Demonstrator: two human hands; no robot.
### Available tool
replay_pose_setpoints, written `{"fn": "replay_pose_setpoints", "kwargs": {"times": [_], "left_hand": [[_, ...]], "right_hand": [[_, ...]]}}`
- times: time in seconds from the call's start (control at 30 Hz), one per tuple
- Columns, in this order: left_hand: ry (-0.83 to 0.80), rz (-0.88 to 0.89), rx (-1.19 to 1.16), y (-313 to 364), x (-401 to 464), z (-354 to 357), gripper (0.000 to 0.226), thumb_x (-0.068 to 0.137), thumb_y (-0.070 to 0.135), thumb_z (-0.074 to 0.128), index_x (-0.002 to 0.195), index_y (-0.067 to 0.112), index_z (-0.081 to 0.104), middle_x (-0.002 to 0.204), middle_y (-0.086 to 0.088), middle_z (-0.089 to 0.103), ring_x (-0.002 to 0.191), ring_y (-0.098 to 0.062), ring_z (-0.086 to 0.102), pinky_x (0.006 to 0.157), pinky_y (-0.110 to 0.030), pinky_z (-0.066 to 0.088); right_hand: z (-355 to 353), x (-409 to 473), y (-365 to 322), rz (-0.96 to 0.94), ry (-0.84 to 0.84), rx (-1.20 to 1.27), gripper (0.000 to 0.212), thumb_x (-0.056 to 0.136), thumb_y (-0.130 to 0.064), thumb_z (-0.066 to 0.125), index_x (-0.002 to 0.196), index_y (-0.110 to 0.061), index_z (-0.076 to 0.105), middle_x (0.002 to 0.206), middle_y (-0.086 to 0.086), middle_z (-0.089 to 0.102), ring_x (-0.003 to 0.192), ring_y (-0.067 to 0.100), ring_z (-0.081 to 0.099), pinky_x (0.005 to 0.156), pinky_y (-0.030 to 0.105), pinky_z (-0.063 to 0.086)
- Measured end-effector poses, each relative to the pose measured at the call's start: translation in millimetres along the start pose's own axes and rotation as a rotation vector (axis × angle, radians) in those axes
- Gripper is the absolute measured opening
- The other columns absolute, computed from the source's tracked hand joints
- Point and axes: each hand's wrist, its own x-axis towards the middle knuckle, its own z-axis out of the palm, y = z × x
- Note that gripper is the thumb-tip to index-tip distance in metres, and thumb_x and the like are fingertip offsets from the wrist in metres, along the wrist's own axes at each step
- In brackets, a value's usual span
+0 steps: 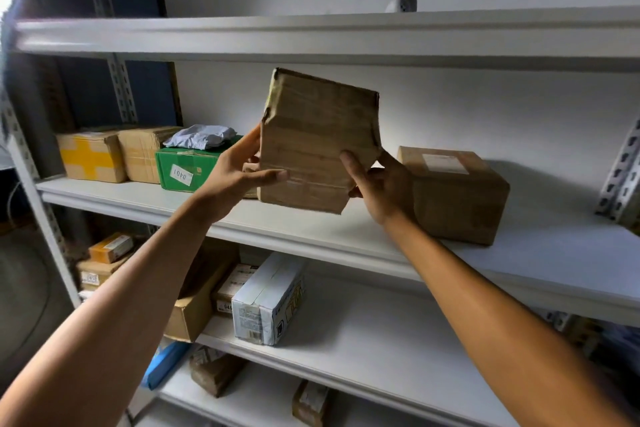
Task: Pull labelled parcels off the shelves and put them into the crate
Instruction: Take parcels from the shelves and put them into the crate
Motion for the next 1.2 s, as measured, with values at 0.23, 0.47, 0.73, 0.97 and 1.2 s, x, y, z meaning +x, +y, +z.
{"fn": "replay_pose_setpoints", "kwargs": {"times": [0.23,0.47,0.73,0.97,1.2], "left_hand": [[0.091,0.083,0.218,6.4,16.4,-9.3,0.064,0.087,0.023,0.078,0.145,0.017,0.052,0.122,0.007,0.071,0.113,-0.011,0.067,0.088,-0.027,0.057],[0.401,-0.063,0.133,-5.1,14.3,1.9,0.039,0.073,0.058,0.081,0.097,0.027,0.08,0.088,0.002,0.078,0.08,-0.015,0.071,0.08,-0.035,0.058],[0.484,-0.373,-0.045,-23.9,9.1,13.6,0.024,0.085,0.046,0.075,0.08,0.023,0.073,0.075,0.004,0.07,0.055,-0.002,0.065,0.052,-0.015,0.049],[0.323,-0.593,-0.064,-13.1,-3.5,12.1,0.031,0.094,0.042,0.065,0.088,0.011,0.062,0.052,0.005,0.067,0.041,-0.006,0.063,0.039,-0.015,0.046],[0.28,-0.698,-0.334,-9.9,-12.3,7.5,0.069,0.091,0.067,0.046,0.115,0.005,0.065,0.082,-0.016,0.071,0.063,-0.027,0.069,0.065,-0.027,0.057]], "right_hand": [[5.8,0.4,-13.1,-0.001,0.05,-0.028,0.038,0.079,-0.069,0.069,0.086,-0.032,0.068,0.062,0.0,0.072,0.058,0.017,0.072,0.069,0.049,0.06],[6.6,7.3,-43.6,0.052,0.186,-0.155,0.06,0.092,-0.068,0.052,0.05,-0.025,0.053,0.049,-0.005,0.059,0.051,0.012,0.061,0.061,0.035,0.054],[0.1,15.9,-54.1,-0.037,-0.055,-0.069,0.041,0.096,-0.062,0.052,0.083,-0.029,0.073,0.074,-0.004,0.072,0.072,0.011,0.068,0.065,0.027,0.052],[-10.0,12.1,-38.9,0.064,-0.351,-0.057,0.088,0.072,-0.081,0.058,0.148,-0.038,0.046,0.127,-0.007,0.064,0.115,0.013,0.06,0.095,0.035,0.055],[-8.3,15.0,-52.9,0.392,-0.37,-0.022,0.055,0.082,-0.081,0.053,0.113,-0.04,0.071,0.112,-0.004,0.071,0.108,0.022,0.064,0.087,0.045,0.054]]}}
